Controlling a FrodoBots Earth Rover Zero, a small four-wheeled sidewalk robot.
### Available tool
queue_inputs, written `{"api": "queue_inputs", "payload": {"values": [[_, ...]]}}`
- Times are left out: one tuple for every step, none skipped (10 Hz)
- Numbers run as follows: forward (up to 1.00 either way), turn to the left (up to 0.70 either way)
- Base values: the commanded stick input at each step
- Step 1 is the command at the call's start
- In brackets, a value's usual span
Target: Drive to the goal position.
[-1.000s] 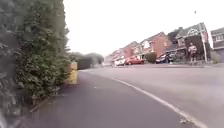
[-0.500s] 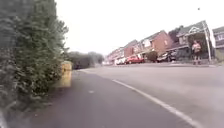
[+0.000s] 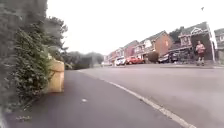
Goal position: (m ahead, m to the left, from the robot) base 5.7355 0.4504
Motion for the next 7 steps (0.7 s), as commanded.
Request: {"api": "queue_inputs", "payload": {"values": [[1.00,0.40],[1.00,0.40],[1.00,0.40],[1.00,0.40],[1.00,0.40],[1.00,0.40],[1.00,0.33]]}}
